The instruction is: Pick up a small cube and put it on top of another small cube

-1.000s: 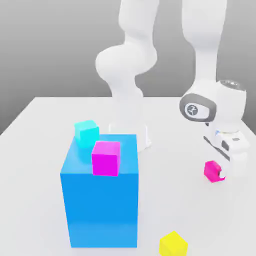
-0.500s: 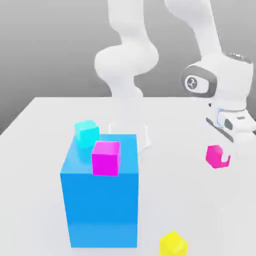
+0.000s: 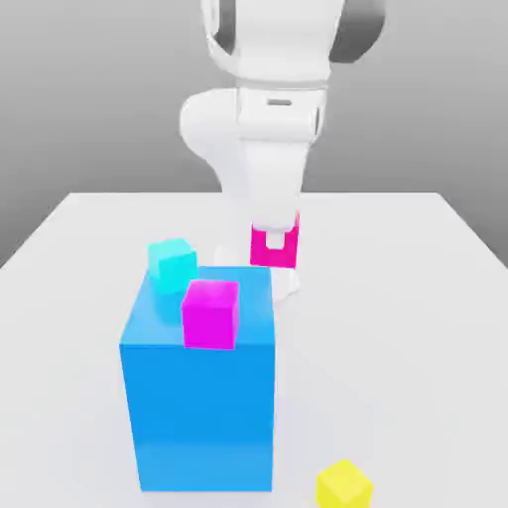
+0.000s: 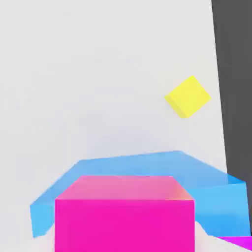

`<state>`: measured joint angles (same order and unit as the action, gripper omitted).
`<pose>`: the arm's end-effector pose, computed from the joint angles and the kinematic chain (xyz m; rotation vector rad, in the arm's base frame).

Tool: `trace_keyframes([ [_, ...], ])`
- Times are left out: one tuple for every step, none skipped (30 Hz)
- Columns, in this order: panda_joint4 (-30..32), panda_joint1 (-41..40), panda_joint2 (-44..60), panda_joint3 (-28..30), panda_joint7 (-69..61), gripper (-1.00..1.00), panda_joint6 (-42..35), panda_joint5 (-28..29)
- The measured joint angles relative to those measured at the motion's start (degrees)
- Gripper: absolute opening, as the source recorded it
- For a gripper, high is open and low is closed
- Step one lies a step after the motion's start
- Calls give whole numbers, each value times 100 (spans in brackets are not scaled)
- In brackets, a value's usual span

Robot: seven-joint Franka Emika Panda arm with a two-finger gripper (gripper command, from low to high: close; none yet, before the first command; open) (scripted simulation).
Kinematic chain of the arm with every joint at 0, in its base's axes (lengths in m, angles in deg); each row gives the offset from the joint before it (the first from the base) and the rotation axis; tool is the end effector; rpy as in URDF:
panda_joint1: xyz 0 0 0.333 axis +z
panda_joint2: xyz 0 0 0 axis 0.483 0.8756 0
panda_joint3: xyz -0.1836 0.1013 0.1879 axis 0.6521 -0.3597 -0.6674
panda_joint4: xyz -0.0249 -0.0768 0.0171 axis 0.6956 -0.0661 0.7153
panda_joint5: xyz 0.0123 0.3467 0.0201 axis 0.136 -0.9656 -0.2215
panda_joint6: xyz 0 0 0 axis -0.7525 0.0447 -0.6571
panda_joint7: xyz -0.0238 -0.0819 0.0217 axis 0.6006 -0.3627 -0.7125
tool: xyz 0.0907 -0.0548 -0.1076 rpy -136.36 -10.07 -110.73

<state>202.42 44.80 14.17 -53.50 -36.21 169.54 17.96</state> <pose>0.3470 -0.0406 0.3877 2.9874 0.9311 0.0050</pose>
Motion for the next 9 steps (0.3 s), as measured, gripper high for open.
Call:
trace_keyframes([
  [-91, -188, -166, 128, -119, -100, -253, 74],
  [-93, -310, -244, 235, -193, -100, -331, 138],
  [-13, -375, -238, 317, -230, -100, -248, 187],
  [109, -412, -192, 386, -248, -100, -78, 230],
  [252, -436, -126, 449, -258, -100, 131, 269],
  [407, -453, -48, 508, -263, -100, 363, 305],
  [485, -461, -9, 538, -266, 100, 480, 323],
  [485, -461, -9, 538, -266, 100, 480, 323],
  [485, -461, -9, 538, -266, 100, 480, 323],
])
